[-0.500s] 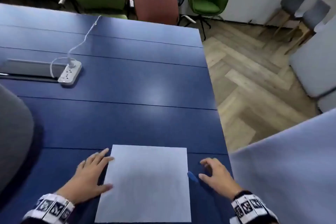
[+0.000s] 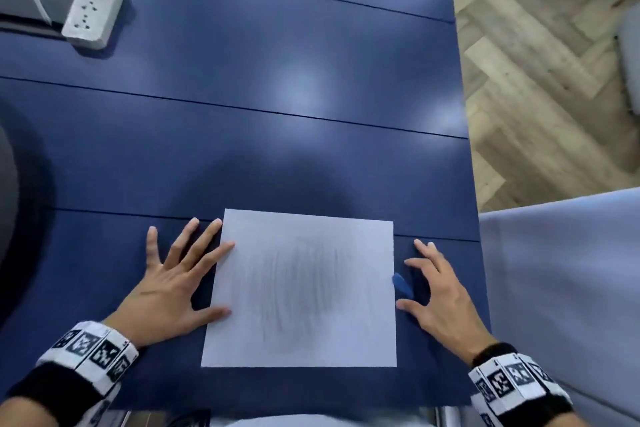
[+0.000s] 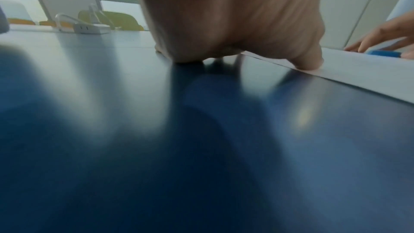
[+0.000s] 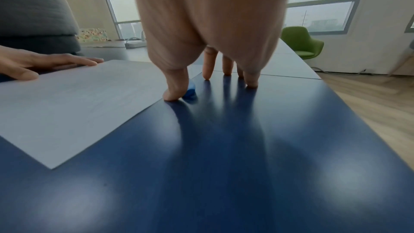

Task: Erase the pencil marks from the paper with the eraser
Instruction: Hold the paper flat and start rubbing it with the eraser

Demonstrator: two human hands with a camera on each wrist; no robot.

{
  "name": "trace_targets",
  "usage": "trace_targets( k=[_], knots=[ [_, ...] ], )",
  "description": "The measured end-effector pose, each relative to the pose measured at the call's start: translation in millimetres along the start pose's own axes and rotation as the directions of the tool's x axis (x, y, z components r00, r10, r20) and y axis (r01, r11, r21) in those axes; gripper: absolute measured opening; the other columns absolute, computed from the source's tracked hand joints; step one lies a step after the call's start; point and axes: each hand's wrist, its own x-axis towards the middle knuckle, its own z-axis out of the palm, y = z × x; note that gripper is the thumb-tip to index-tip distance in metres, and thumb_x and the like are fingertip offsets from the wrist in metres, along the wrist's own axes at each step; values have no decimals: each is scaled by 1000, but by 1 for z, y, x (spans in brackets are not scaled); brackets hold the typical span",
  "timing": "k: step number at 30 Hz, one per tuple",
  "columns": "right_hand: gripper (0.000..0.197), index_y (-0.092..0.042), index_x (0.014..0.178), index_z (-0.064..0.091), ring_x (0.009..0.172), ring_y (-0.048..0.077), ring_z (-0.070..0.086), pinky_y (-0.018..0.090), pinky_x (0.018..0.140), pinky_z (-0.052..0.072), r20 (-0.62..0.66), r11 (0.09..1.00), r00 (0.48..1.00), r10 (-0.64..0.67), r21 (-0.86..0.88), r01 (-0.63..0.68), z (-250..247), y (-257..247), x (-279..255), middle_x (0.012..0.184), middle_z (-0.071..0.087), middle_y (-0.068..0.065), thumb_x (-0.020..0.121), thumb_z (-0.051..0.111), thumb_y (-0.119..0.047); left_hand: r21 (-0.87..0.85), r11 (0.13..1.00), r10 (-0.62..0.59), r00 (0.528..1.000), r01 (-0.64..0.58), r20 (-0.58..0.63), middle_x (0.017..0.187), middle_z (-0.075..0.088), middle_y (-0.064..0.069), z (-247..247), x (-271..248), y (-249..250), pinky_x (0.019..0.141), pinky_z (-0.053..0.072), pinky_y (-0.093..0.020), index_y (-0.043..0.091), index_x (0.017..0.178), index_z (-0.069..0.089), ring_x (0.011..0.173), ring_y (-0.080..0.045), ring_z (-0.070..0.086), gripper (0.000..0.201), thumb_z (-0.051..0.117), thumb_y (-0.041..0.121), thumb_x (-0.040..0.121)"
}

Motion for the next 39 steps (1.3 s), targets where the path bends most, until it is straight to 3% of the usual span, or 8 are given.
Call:
trace_targets(
  k=[5, 9, 12, 17, 21, 27, 34, 39],
  knots=[
    [65, -24, 127, 55, 146, -4, 7, 25, 107, 32, -32, 998, 999, 2, -59, -3, 3, 2, 1, 154, 23, -21, 69, 85, -29, 26, 999, 18, 999, -20, 48, 164, 8, 0, -4, 4, 1, 106, -6, -73, 28, 155, 22, 150, -31, 3, 114, 49, 90, 63],
    [68, -27, 123, 58, 144, -2, 14, 35, 98, 45, -70, 986, 996, -57, -158, 45, 6, 7, 4, 153, 27, -21, 63, 87, -39, 71, 997, 13, 1000, -12, -13, 164, 7, 1, 5, 7, -1, 109, -11, -66, 30, 155, 19, 150, -29, 2, 120, 43, 96, 59],
    [69, -30, 123, 56, 142, 6, 28, 43, 89, 52, -58, 959, 994, -90, -273, 71, 3, 1, 6, 152, 29, -19, 62, 83, -50, 69, 998, -5, 998, 9, -65, 164, -2, 9, 11, 6, -4, 111, -17, -60, 40, 155, 9, 150, -22, -7, 119, 40, 99, 57],
    [65, -30, 128, 48, 123, 14, 49, 36, 91, 46, -4, 918, 995, -103, -386, 93, 0, -7, 4, 146, 32, -14, 74, 73, -55, 30, 998, -47, 997, 49, -63, 153, -31, 26, 10, 5, -3, 109, -25, -57, 57, 144, -16, 140, -6, -34, 118, 35, 103, 49],
    [43, -28, 101, 55, 93, 18, 57, 33, 83, 44, -23, 927, 992, -125, -360, 109, -6, -15, 2, 115, 50, -8, 71, 77, -50, 93, 992, -90, 994, 84, 60, 147, -39, 28, -4, 6, 3, 112, -16, -61, 58, 141, -21, 135, -2, -40, 118, 35, 104, 48],
    [24, -2, 88, 69, 87, 30, 64, 36, 75, 53, -93, 959, 991, -92, -277, 63, 1, -52, -3, 96, 67, 12, 88, 62, -25, 76, 993, -96, 994, 92, 56, 148, -27, 37, -7, -4, 23, 113, -1, -67, 40, 154, -5, 144, -6, -23, 121, 51, 90, 60],
    [22, -4, 98, 67, 82, 17, 55, 25, 70, 41, -57, 941, 950, -307, -170, 293, 41, -132, 6, 104, 68, 4, 95, 48, -13, 44, 993, -112, 991, 109, 75, 152, -20, 36, -6, -9, 25, 110, -4, -71, 38, 153, -7, 145, -8, -23, 125, 61, 85, 60],
    [22, -6, 105, 64, 100, 28, 57, 31, 81, 44, 42, 858, 904, -425, -297, 418, 52, -167, 47, 116, 55, 7, 97, 47, -18, 66, 993, -108, 988, 101, 113, 151, -25, 34, -2, -8, 21, 110, -8, -70, 38, 152, -14, 143, -7, -28, 127, 59, 86, 60]
  ],
)
